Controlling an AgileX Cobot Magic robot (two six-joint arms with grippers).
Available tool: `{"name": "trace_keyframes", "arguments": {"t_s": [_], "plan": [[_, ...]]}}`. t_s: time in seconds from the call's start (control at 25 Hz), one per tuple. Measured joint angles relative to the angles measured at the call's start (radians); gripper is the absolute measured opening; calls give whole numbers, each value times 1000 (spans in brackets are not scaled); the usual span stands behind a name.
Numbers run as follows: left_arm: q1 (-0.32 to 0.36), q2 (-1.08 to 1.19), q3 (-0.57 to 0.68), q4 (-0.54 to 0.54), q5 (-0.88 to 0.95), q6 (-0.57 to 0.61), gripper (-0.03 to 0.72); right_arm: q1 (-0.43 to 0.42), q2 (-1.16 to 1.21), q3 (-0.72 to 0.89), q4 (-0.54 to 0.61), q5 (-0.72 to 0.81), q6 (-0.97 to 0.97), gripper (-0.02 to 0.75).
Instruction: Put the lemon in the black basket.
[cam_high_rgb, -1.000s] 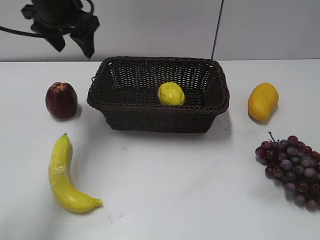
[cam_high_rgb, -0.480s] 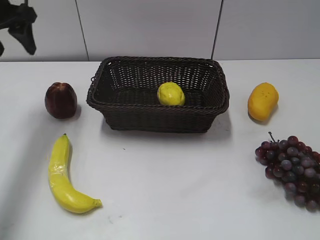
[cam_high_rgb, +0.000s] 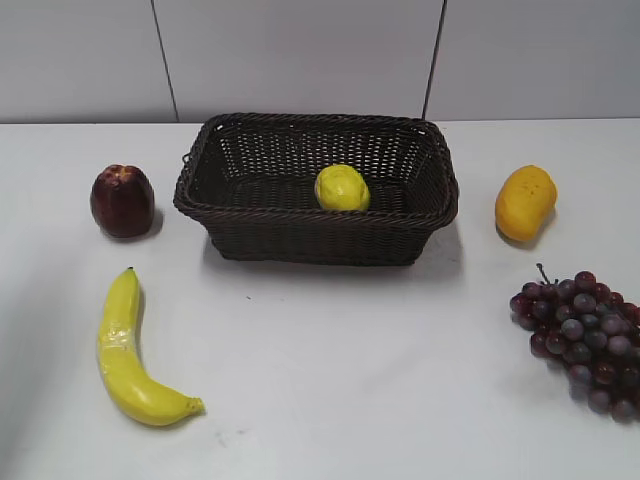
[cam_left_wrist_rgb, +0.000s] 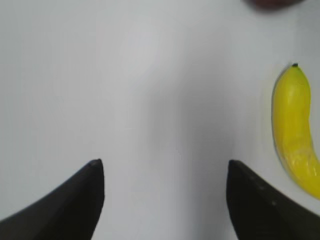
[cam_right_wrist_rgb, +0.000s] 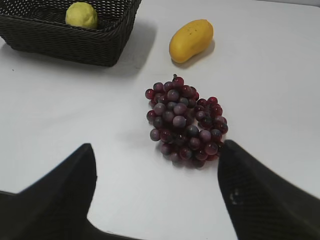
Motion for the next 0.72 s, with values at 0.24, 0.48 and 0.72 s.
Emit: {"name": "trace_keyframes", "arguments": {"t_s": [0.24,0.48,0.72], "plan": [[0,-208,250,0,2,0,564,0,0,0,0,0,0,571],[0,-444,459,1,2,-1,564,0,0,0,0,0,0,571],[0,-660,645,1,3,-4,564,0,0,0,0,0,0,571]]}}
